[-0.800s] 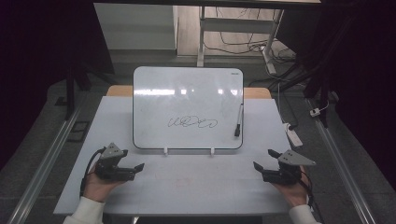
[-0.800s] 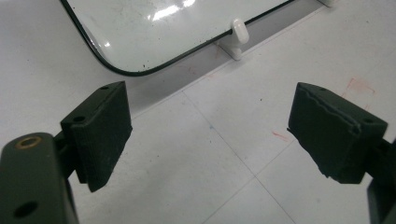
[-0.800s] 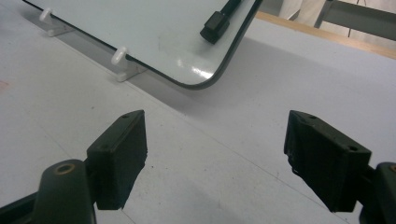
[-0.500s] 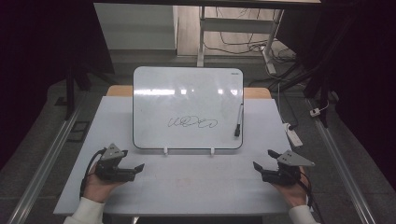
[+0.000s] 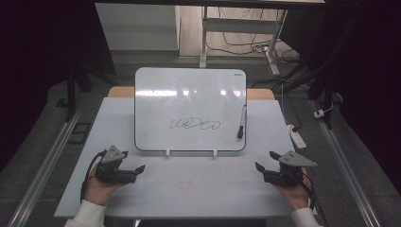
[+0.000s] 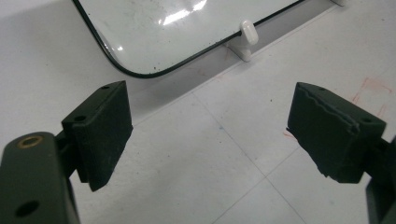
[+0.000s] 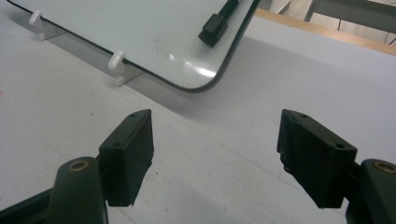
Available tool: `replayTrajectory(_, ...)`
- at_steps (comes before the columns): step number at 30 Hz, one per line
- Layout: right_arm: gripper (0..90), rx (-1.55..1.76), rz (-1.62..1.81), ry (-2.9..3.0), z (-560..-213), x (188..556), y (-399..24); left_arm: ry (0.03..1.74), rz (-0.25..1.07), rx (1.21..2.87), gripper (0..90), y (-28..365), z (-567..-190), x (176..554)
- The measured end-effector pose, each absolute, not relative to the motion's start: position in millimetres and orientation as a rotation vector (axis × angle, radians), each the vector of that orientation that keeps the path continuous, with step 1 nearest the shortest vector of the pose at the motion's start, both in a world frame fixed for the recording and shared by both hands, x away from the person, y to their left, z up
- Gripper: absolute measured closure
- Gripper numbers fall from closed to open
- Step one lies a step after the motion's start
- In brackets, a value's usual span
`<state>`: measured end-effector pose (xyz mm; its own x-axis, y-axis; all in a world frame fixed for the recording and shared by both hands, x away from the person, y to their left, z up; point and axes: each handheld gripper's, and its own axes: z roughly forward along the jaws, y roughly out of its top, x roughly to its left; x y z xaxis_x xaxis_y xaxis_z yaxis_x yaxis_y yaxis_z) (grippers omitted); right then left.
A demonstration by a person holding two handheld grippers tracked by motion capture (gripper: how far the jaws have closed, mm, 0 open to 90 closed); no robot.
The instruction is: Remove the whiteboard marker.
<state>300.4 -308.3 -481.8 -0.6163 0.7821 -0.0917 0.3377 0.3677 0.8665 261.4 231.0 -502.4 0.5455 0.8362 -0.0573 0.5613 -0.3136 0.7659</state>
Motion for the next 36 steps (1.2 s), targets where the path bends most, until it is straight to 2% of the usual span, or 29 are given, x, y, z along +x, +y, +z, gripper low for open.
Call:
replayTrajectory(8, 28.4, 0.972, 1.166, 2.134, -470, 304, -295, 1.132, 0.471, 2.012, 15.1, 231, -503, 263)
replayTrajectory(18, 31.0, 1.029, 1.158, 2.101, -437, 325, -269, 1.121, 0.478, 2.024, 15.2, 230, -503, 263)
replayTrajectory(28, 36.0, 1.127, 1.085, 2.050, -418, 369, -232, 1.121, 0.495, 2.047, 15.3, 227, -505, 263)
replayTrajectory(36, 49.6, 1.241, 0.974, 1.950, -417, 410, -217, 1.112, 0.499, 2.058, 15.2, 226, -506, 263)
